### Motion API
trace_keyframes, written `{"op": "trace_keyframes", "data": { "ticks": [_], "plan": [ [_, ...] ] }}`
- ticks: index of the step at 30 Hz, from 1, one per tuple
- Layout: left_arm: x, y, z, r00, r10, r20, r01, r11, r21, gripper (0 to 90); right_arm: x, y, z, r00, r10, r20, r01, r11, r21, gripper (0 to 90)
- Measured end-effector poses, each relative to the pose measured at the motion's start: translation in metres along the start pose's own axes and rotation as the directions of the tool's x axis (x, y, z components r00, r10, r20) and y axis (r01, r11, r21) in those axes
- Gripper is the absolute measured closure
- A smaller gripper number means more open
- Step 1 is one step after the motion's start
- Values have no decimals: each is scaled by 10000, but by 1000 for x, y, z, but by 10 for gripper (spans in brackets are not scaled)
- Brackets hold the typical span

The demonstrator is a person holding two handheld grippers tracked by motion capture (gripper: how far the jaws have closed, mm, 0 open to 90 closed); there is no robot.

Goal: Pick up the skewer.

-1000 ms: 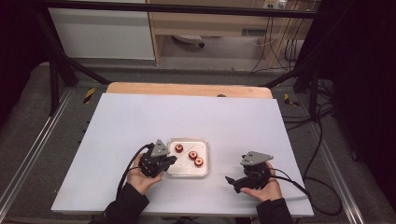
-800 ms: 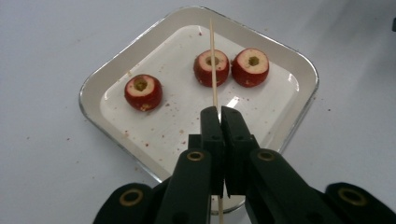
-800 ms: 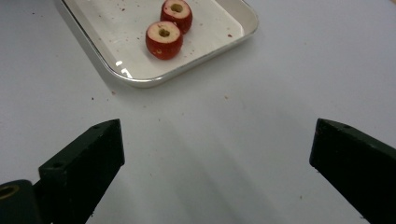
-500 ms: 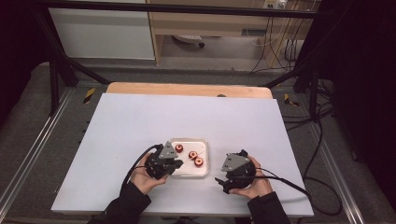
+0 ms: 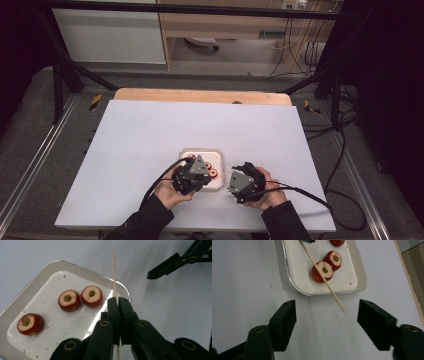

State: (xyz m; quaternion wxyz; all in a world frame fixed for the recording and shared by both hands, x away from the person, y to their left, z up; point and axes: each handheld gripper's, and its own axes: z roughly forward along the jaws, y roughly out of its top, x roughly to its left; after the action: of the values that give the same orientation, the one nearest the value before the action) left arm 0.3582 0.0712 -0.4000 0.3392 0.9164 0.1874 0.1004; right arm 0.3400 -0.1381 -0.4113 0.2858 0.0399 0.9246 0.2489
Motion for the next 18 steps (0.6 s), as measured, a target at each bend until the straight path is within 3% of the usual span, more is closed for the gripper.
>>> {"op": "trace_keyframes", "data": {
  "ticks": [1, 3, 4, 6, 7, 8, 11, 12, 14, 15, 16, 18],
  "plan": [
    [-2, 2, 1, 10000, 45, 62, -45, 10000, 23, 885, 1, 0, 1, 9983, -578, -39, 578, 9983, -17, 393],
    [-5, 4, 4, 9999, 72, 113, -72, 10000, 10, 886, 1, 1, 2, 9973, -734, -13, 734, 9973, 10, 417],
    [-6, 6, 5, 9997, 127, 191, -128, 9999, 46, 885, 3, 1, 4, 9918, -1281, -6, 1281, 9917, 81, 470],
    [-8, 8, 8, 9995, 183, 258, -184, 9998, 35, 885, 4, 1, 5, 9908, -1343, -148, 1344, 9909, 63, 492],
    [-10, 9, 9, 9993, 215, 292, -217, 9997, 69, 885, 6, 2, 6, 9863, -1628, -274, 1633, 9864, 166, 534],
    [-10, 9, 10, 9992, 218, 333, -220, 9997, 80, 886, 4, 2, 7, 9751, -2210, -180, 2215, 9746, 336, 552],
    [-12, 9, 13, 9990, 224, 398, -228, 9997, 111, 886, 6, 3, 9, 9721, -2341, -171, 2345, 9718, 247, 599],
    [-13, 10, 13, 9988, 258, 410, -264, 9996, 140, 885, 7, 3, 10, 9634, -2668, -254, 2674, 9633, 231, 636],
    [-13, 10, 14, 9987, 215, 459, -219, 9997, 92, 885, 7, 4, 10, 9594, -2807, -278, 2814, 9593, 226, 653],
    [-13, 10, 14, 9985, 240, 484, -245, 9997, 100, 886, 8, 5, 10, 9492, -3134, -284, 3141, 9491, 223, 691],
    [-13, 10, 14, 9983, 294, 506, -302, 9994, 148, 885, 8, 5, 11, 9441, -3277, -348, 3285, 9443, 216, 707],
    [-14, 10, 14, 9982, 333, 505, -342, 9993, 173, 886, 9, 5, 11, 9438, -3290, -307, 3298, 9437, 242, 722]
  ]
}}
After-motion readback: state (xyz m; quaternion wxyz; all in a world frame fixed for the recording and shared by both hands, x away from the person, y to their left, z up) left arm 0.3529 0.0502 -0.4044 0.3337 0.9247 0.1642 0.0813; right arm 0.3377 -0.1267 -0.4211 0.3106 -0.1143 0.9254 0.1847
